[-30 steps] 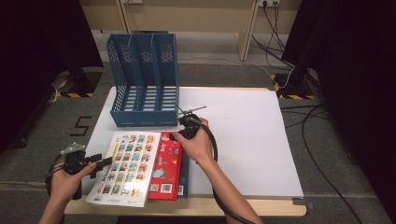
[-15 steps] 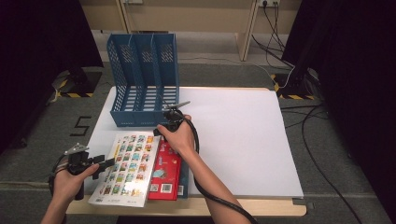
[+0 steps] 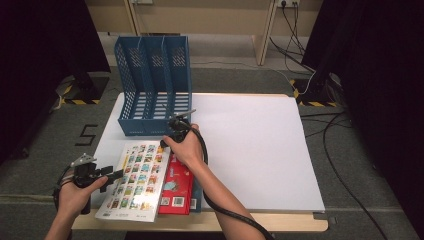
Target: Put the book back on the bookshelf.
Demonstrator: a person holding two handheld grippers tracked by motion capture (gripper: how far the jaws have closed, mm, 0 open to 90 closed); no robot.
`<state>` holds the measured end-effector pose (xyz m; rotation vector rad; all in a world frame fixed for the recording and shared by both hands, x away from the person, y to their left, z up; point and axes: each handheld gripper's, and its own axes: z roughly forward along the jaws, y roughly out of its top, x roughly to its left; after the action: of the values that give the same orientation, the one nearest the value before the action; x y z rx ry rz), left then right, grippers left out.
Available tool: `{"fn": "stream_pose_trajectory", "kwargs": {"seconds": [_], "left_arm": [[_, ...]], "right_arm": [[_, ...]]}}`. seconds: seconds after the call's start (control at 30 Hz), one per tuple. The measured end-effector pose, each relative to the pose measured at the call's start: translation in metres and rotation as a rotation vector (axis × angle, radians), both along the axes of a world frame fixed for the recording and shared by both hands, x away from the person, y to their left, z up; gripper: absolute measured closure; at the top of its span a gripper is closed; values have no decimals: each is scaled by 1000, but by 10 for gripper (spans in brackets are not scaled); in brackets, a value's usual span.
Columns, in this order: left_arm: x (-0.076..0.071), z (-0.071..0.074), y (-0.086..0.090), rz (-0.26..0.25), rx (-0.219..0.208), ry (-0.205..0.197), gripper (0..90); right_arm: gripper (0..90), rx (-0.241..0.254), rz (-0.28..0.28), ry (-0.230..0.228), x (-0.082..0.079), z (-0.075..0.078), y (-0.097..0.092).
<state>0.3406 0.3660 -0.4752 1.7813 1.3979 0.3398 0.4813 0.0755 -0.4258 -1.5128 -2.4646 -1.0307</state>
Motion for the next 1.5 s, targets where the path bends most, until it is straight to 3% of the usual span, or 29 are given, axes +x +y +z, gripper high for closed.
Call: {"fn": "stream_pose_trajectory", "kwargs": {"seconds": [0.13,0.33,0.5,0.6,0.7,0.87,1.13,1.2,1.23,1.27,1.3,1.5], "left_arm": [[0,0,-1,1,4,0,442],[0,0,-3,-1,15,4,458],[-1,1,-6,-7,43,2,477],[-1,0,-7,-9,45,3,490],[0,-1,-8,-7,50,5,496],[0,0,-10,-9,59,2,504],[0,-2,-10,-6,51,-3,504],[0,-1,-11,-7,54,-5,504],[0,-1,-11,-7,57,-4,504],[0,-1,-11,-9,59,-4,504],[0,-1,-11,-9,58,-4,504],[-1,-2,-11,-2,59,-5,503]], "right_arm": [[472,-7,-2,-8,0,-1,1],[468,20,-42,3,-2,-3,2],[479,22,-65,37,-1,1,3],[496,42,-63,33,0,7,1],[499,104,-74,36,-1,17,-1],[494,94,-78,39,-2,16,0],[489,89,-84,91,-2,12,-2],[484,85,-74,127,-3,9,-1],[486,100,-41,192,-4,3,1],[486,100,-41,192,-4,3,1],[478,120,-29,235,-5,0,2],[499,114,-37,214,-10,2,9]]}}
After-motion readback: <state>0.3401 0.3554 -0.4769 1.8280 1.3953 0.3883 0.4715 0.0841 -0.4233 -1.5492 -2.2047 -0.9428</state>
